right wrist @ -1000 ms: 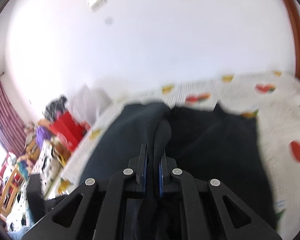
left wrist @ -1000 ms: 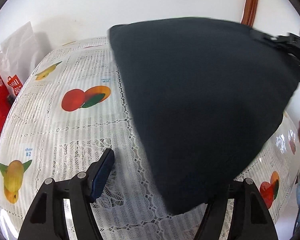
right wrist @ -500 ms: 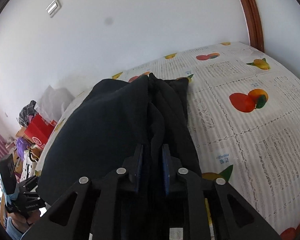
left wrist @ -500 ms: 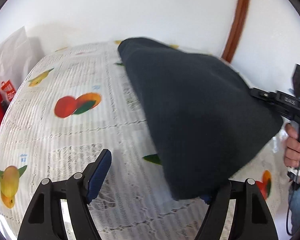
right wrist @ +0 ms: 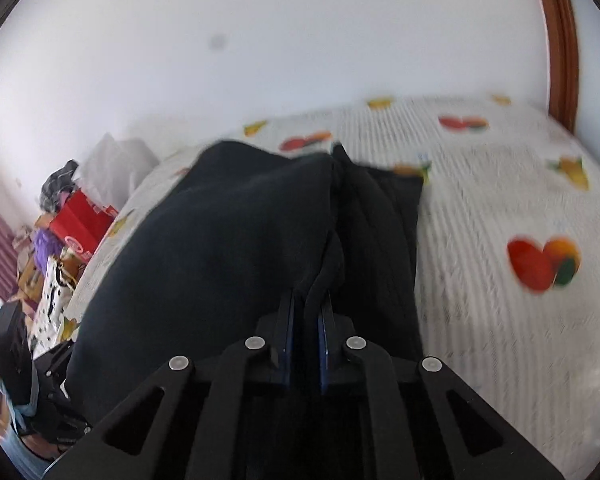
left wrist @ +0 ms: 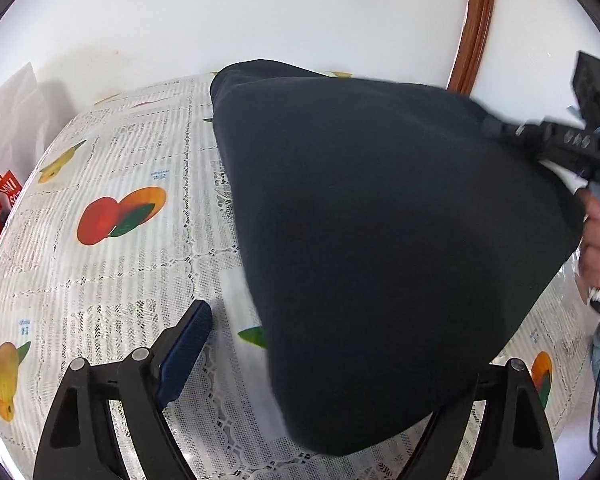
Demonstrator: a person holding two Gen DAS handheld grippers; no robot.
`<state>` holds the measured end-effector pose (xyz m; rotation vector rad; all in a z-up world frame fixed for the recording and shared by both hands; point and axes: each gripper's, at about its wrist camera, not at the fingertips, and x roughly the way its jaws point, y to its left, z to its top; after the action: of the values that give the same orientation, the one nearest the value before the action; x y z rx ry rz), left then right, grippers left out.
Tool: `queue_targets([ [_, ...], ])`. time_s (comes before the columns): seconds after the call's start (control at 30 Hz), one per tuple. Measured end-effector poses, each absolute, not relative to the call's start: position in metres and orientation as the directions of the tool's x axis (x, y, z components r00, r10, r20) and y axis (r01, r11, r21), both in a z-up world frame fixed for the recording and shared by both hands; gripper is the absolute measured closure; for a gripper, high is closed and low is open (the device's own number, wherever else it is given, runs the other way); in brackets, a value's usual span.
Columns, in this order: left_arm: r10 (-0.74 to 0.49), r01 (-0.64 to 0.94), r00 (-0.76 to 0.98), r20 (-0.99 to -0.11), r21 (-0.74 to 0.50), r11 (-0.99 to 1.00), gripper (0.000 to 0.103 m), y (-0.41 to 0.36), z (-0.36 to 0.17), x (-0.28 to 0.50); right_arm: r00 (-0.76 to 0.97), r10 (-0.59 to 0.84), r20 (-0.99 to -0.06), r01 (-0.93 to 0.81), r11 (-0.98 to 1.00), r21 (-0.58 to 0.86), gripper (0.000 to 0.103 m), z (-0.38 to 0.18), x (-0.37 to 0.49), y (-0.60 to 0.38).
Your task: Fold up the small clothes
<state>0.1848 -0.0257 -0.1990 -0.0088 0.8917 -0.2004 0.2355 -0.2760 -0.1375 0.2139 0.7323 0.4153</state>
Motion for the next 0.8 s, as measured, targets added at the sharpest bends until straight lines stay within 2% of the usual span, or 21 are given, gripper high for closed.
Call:
queue_targets([
  [0.03, -0.173, 0.164, 0.611, -0.772, -0.090, 0.982, 0.015, -0.025, -0.199, 0.185, 0.701, 0.458, -0.547, -0.294, 0.884, 0.363, 0.095, -0.128, 0.232, -0.288],
  [0.1, -0.159, 0.152, 0.613, -0.774, -0.082, 0.985, 0.015, -0.023, -0.199, 0.186, 0.746, 0.437, -0.502, -0.243, 0.881, 0.406, 0.095, -0.120, 0.231, -0.312],
  [0.2, -0.153, 0.145, 0.613, -0.775, -0.080, 0.986, 0.015, -0.020, -0.199, 0.186, 0.731, 0.388, -0.561, -0.177, 0.902, 0.393, 0.095, -0.138, 0.246, -0.324],
  [0.3, -0.150, 0.144, 0.613, -0.776, -0.076, 0.987, 0.015, -0.019, -0.199, 0.187, 0.619, 0.395, -0.679, -0.128, 0.904, 0.409, 0.092, -0.173, 0.265, -0.325],
  [0.37, -0.152, 0.145, 0.612, -0.776, -0.080, 0.986, 0.015, -0.018, -0.199, 0.189, 0.639, 0.356, -0.682, -0.114, 0.921, 0.373, 0.079, -0.167, 0.257, -0.329],
  [0.47, -0.156, 0.146, 0.610, -0.777, -0.083, 0.986, 0.015, -0.017, -0.199, 0.192, 0.690, 0.272, -0.671, -0.055, 0.944, 0.326, 0.075, -0.148, 0.235, -0.339],
  [0.53, -0.158, 0.146, 0.607, -0.779, -0.087, 0.986, 0.015, -0.019, -0.198, 0.190, 0.713, 0.277, -0.644, -0.071, 0.943, 0.326, 0.075, -0.142, 0.214, -0.343],
  [0.67, -0.178, 0.153, 0.597, -0.782, -0.107, 0.982, 0.017, -0.015, -0.195, 0.182, 0.692, 0.234, -0.683, -0.094, 0.967, 0.236, 0.076, -0.163, 0.189, -0.338],
  [0.8, -0.196, 0.192, 0.591, -0.782, -0.100, 0.976, 0.018, -0.015, -0.192, 0.165, 0.674, 0.236, -0.701, -0.043, 0.959, 0.281, 0.076, -0.179, 0.169, -0.354],
])
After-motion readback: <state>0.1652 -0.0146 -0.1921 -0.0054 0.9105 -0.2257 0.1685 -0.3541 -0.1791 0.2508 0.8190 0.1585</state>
